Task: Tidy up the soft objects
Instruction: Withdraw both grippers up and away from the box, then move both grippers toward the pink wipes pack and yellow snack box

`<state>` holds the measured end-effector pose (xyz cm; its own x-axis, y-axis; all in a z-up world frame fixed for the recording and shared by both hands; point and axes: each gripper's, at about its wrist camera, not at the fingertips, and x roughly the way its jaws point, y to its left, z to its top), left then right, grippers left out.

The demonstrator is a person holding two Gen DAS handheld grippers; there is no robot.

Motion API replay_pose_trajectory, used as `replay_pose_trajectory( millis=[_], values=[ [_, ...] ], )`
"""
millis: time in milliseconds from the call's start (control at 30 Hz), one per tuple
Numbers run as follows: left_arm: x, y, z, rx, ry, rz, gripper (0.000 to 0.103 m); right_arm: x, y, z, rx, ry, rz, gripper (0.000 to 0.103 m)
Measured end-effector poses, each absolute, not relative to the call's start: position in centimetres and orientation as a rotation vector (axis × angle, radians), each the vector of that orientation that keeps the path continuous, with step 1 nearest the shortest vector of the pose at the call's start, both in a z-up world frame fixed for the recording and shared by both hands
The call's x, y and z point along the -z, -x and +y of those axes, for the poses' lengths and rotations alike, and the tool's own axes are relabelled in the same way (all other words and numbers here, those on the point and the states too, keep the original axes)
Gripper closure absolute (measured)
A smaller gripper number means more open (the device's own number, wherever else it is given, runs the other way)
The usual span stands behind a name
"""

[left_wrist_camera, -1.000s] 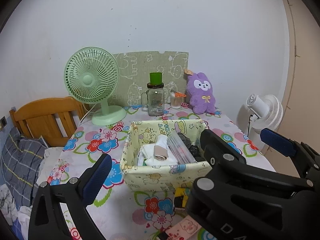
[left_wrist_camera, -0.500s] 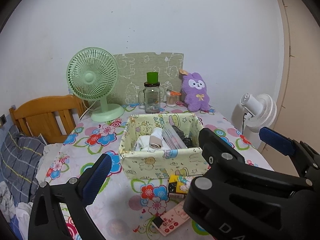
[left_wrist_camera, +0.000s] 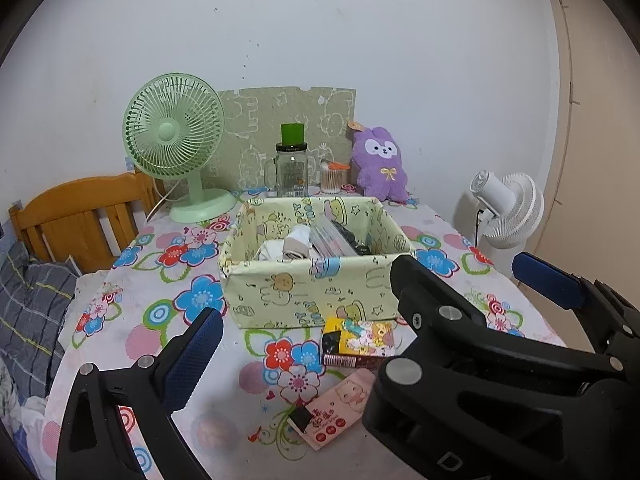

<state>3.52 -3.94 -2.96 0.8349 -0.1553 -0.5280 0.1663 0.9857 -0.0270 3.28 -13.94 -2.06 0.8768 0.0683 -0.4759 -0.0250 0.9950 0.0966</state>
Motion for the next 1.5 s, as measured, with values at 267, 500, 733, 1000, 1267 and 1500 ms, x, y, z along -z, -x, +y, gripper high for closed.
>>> replay_pose_trajectory(
  millis=[267,500,733,1000,1267,1500],
  values=[
    [4.9,-3.2,-4.1,0.183,-0.04,0.579,0.001,4.1,-3.0,-13.9,-0.051,-0.086,0.531,0.008],
    [6.9,-3.7,-4.4,0.197,-0.052,0.624,0.001,6.5,-3.4,-14.1,-0.043,-0.093,0.578,0.008],
    [8.9,-4.6,-4.8,0.201,-0.067,0.67,0.001,8.5,-4.2,-14.4,-0.034,-0.097,0.624,0.008],
    [10.9,-5.4,-5.3,0.227,-0.075,0.735,0.001,10.8,-5.2,-14.8,-0.039,-0.105,0.679,0.008],
    [12.6,-5.4,-5.5,0.242,-0.108,0.775,0.003,12.5,-5.5,-15.1,-0.043,-0.126,0.723,0.008],
    [13.8,-5.8,-5.2,0.242,-0.105,0.824,0.018,13.4,-5.8,-15.3,-0.037,-0.137,0.747,0.008]
  ],
)
